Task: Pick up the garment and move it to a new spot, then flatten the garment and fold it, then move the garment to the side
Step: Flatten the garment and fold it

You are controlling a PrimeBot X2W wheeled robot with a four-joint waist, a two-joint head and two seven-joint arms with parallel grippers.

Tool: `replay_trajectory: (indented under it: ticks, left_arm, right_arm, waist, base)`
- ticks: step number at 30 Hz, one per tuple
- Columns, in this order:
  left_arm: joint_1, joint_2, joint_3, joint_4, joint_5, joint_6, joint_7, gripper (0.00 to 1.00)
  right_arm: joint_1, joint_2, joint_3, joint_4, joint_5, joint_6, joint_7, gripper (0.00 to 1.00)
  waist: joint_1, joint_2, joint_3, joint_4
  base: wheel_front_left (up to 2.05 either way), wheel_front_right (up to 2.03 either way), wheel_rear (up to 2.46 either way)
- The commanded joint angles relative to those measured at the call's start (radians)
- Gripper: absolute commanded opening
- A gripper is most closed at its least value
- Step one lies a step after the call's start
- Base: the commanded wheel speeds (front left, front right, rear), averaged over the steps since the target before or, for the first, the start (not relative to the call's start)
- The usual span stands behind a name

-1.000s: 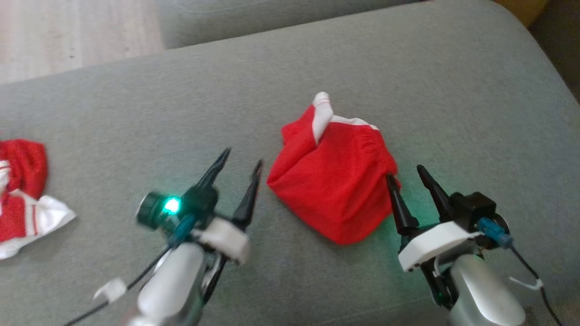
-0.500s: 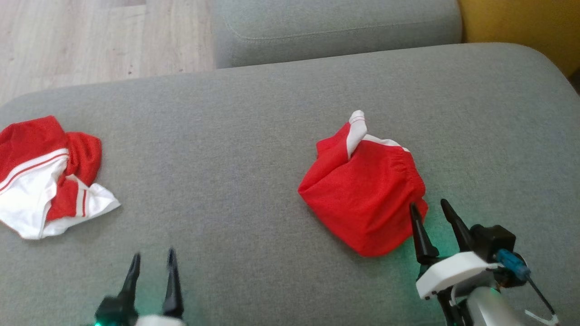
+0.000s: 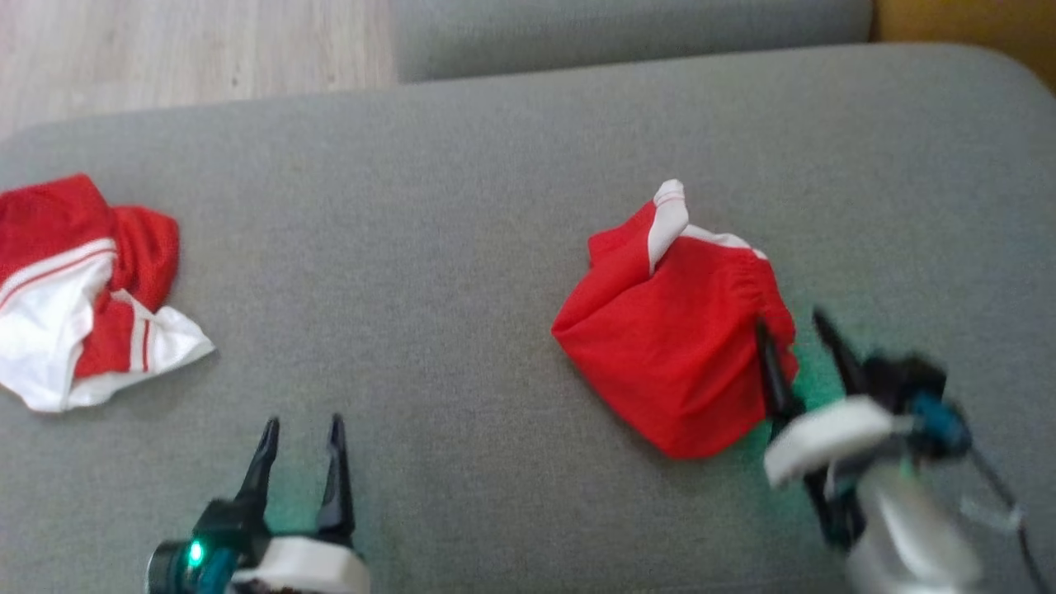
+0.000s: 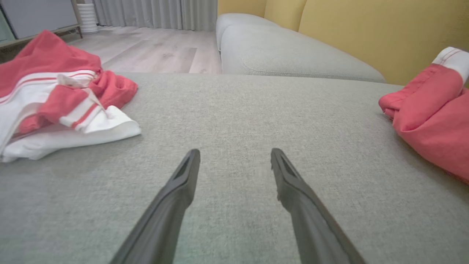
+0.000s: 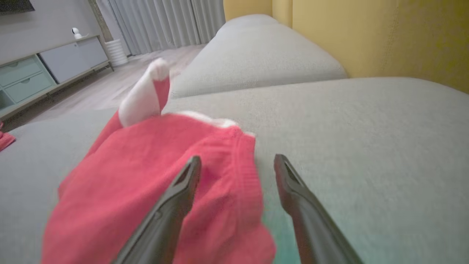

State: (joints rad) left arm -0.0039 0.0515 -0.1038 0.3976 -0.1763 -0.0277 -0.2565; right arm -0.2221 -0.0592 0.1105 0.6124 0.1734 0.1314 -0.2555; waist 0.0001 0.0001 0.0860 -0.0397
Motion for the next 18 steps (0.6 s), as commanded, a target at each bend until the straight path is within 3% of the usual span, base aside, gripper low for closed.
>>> replay_trajectory:
  ticks: [1, 10, 18]
  left_arm:
    - [-0.061, -0.001, 0.008, -0.018, -0.003, -0.005, -0.005, 1.0]
    - [-0.143, -0.001, -0.061, 0.02, -0.014, 0.0, -0.005, 1.0]
    - [-0.154, -0.001, -0.059, 0.025, -0.012, 0.003, -0.005, 1.0]
  right_arm:
    - [-0.112, -0.014, 0.022, -0.007, 0.006, -0.001, -0.006, 1.0]
    - [-0.338, -0.024, -0.007, 0.183, 0.101, -0.001, -0.006, 1.0]
    - [-0.362, -0.011, 0.04, 0.272, 0.228, -0.001, -0.006, 1.0]
  waist:
    - [-0.0001, -0.0001, 0.046, 0.002]
    - [-0.0001, -0.0001, 0.156, 0.045]
    - [-0.0001, -0.0001, 0.172, 0.056]
  base:
    - [0.0, 0.0, 0.0]
    - [0.0, 0.0, 0.0]
    - [0.0, 0.0, 0.0]
